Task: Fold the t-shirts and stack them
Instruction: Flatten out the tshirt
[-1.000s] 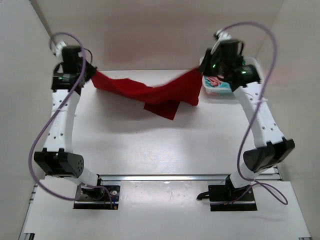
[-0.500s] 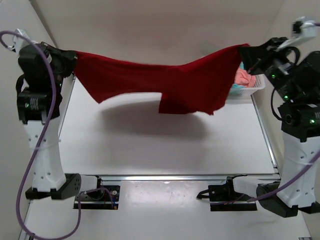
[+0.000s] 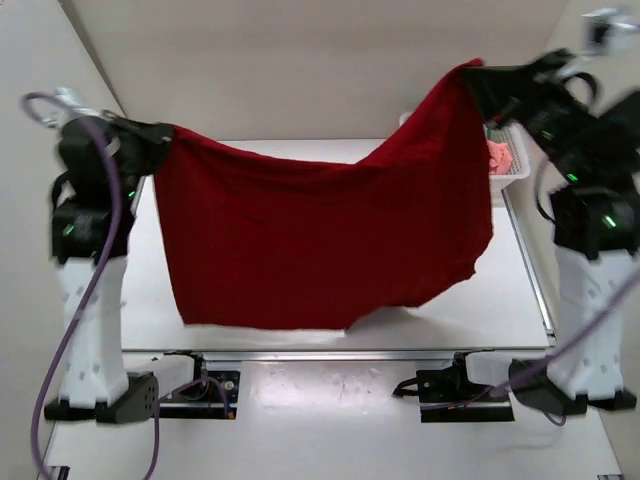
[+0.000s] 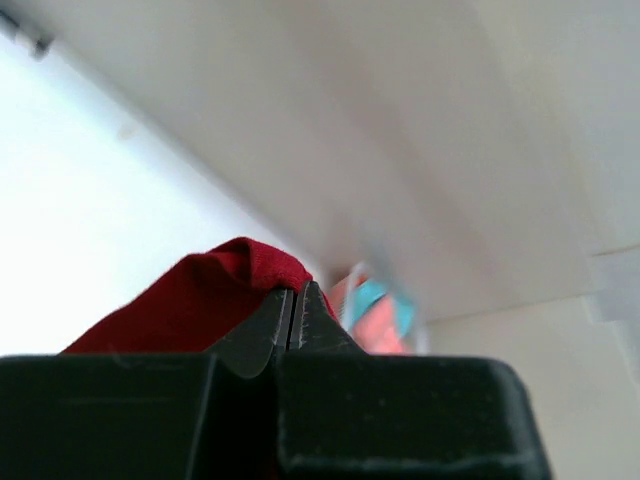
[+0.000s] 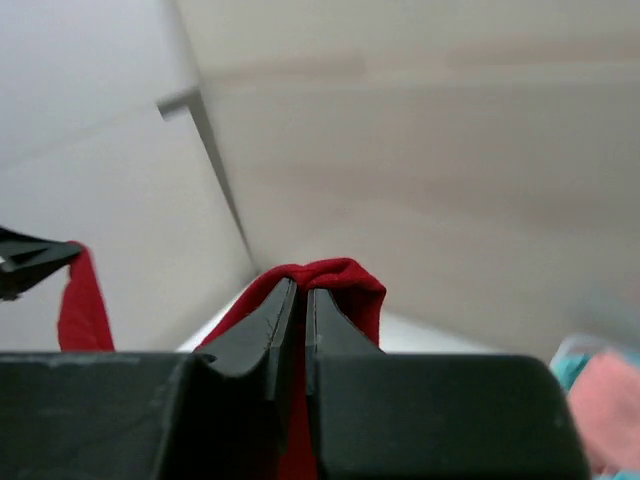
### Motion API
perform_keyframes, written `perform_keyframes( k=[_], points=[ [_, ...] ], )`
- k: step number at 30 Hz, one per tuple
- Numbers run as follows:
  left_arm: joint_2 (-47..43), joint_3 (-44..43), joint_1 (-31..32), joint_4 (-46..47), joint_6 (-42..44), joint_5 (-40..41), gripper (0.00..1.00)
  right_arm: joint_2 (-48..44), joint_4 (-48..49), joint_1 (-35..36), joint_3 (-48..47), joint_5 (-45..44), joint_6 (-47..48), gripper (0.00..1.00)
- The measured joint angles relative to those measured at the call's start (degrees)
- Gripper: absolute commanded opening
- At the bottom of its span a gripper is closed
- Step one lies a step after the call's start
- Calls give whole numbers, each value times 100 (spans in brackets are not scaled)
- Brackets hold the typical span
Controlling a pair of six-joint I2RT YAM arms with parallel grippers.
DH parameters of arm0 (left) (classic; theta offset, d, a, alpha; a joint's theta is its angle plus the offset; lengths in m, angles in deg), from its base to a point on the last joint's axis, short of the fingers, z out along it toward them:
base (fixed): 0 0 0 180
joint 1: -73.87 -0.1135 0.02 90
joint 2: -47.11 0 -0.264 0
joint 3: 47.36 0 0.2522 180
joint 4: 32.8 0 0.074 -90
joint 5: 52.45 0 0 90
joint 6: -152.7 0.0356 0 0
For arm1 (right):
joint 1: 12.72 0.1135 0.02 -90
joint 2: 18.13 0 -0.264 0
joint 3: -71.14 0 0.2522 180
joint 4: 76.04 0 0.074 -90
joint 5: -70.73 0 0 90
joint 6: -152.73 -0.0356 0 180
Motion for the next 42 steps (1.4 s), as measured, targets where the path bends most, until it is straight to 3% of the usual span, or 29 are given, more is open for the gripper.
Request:
perform_keyframes(
  k=[4,8,13,17,20,22,29,35,38,42],
  points=[
    [693,1279,-94,481,-85,-315,0,855,-55,402,463,-131,170,0],
    [2199,1397,-90,505,52,-409,0,2234,-236,769,649,-525,531,0],
    [3794,122,17,310,675,-229,0,3775,-774,920,240,-909,1025,0],
    [4500,-1471,44,225,1154,-66,0,4774,-815,933,-1305,-1169,1303,0],
    [4789,-2804,42,275,1388,0,0,4905,-433,898,-2028,-1252,1403,0],
    [4572,-2911,24,516,1456,9,0,4750,-186,835,-2168,-1248,1429,0],
    [2975,-1298,-13,951,1600,179,0,3718,149,557,-1508,-1224,1515,0],
    [1633,1386,-81,1178,1572,245,0,1987,181,986,1255,-1510,1648,0],
    [1189,2450,-219,964,1515,247,0,1364,-4,1373,2177,-1711,1832,0],
    [927,2734,-210,807,1445,326,0,920,-205,1797,2179,-2052,2203,0]
  ],
)
